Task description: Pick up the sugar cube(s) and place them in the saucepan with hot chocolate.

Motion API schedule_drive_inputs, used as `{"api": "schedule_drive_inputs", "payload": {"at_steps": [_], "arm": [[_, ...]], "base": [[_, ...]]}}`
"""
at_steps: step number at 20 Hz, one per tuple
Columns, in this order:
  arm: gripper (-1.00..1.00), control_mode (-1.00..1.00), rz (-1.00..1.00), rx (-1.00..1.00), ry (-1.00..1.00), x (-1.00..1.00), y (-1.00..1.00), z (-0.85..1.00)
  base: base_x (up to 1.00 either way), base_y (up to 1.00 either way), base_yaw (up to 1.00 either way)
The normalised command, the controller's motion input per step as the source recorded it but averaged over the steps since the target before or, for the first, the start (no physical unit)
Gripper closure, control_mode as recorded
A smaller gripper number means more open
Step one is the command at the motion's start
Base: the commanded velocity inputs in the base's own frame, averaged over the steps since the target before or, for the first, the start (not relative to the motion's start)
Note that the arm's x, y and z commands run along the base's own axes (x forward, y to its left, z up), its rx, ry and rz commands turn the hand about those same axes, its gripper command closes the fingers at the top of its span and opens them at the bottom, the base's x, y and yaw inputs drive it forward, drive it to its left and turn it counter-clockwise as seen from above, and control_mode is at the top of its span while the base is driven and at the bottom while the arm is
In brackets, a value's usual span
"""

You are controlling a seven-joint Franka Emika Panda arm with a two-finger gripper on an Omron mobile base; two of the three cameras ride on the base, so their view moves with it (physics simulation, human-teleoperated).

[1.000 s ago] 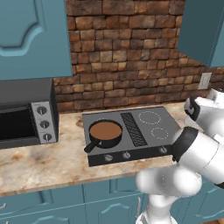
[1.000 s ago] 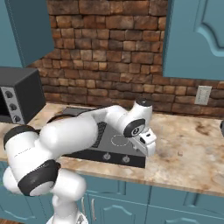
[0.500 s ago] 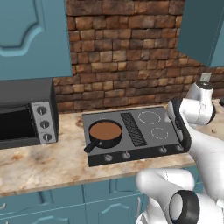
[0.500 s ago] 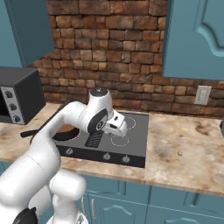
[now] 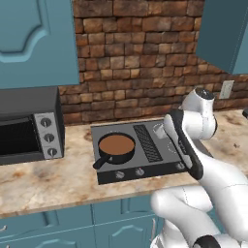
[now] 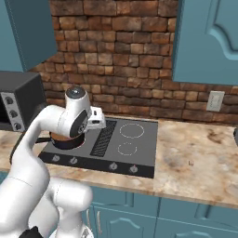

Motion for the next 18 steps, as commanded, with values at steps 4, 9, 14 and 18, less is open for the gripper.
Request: {"api": "schedule_drive_inputs", "payload": {"at_steps": [4,9,14,18], "arm": [[1.00,-1.00,0.44,-0.06,0.16,0.55,1.00,0.13],[1.00,-1.00,0.26,-0.22,0.28,0.49,1.00,0.00],[1.00,-1.00,0.09,-0.13,0.20,0.52,0.89,-0.14],[1.00,-1.00,0.00,-0.11,0.10,0.48,0.28,-0.44]], "base": [[0.00,0.00,0.00],[0.00,0.00,0.00],[0.00,0.00,0.00],[0.00,0.00,0.00]]}}
